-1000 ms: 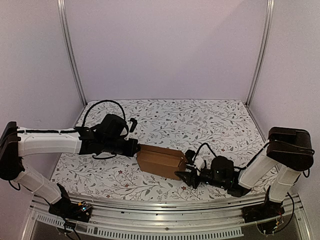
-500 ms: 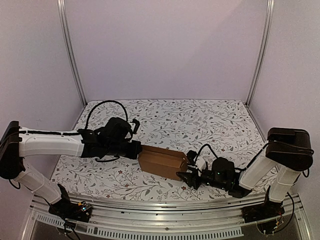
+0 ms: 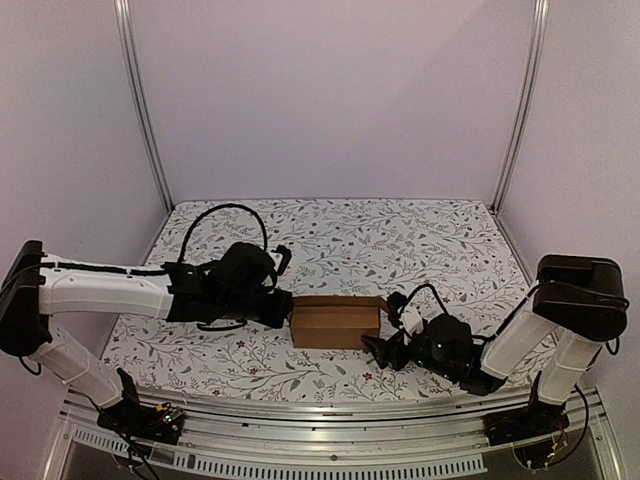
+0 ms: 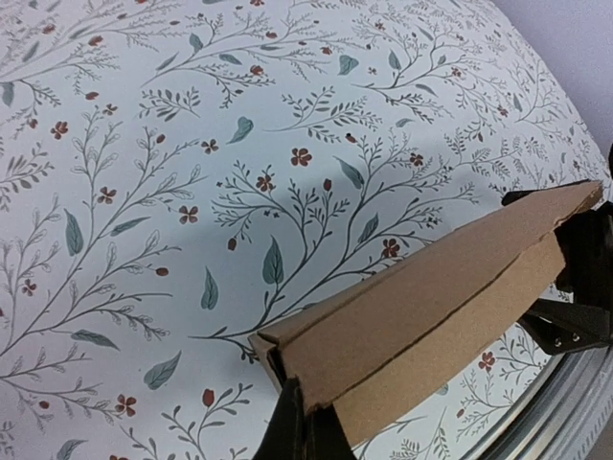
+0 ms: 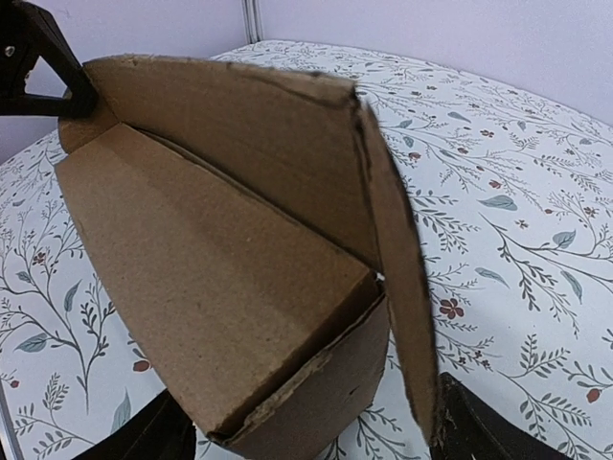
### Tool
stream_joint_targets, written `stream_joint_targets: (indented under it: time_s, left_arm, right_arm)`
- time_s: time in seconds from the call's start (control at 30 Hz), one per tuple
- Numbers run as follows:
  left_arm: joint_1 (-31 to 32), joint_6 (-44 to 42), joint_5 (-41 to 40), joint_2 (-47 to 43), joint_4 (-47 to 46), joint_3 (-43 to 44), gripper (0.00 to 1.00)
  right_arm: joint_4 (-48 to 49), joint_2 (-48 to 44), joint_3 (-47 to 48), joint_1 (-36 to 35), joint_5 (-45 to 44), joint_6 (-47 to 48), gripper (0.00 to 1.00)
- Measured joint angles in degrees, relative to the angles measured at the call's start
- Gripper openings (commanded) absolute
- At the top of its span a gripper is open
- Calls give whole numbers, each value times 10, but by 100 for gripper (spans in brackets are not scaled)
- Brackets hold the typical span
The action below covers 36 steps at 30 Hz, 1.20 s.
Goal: Fold the paper box
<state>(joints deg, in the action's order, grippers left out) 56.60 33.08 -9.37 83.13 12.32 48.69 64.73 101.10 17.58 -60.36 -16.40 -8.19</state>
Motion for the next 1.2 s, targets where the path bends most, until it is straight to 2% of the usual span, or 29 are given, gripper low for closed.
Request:
stream_joint_targets:
  time_s: [0.27,0.43,0.63,0.77,0.83,1.0,1.2]
  left_arm:
    - [11,0,-24,25,21,31,0]
    - [17,0,-33,43,34,52,0]
    - [21,-2,-39,58,50,75,0]
    - [23,-5,-44,65,59,84,0]
    - [24,-5,-47,67,65,88,0]
    - [26,-7,-49,75,78,101,0]
    - [27,-11,-53,80,86,110,0]
  right_arm:
    - [-25,-49,-17,0,-17,0,87]
    - [-83,-110,-19,0,-24,0,89]
    - [-204,-227,-17,0,-30,10,90]
    - [-330,-316,2,0,-49,19,89]
    - [-389,-354,16,0,-58,23,87]
    - [-537,-435,64,0,-60,32,73]
    - [-656,-460,115,0,-40,30,61]
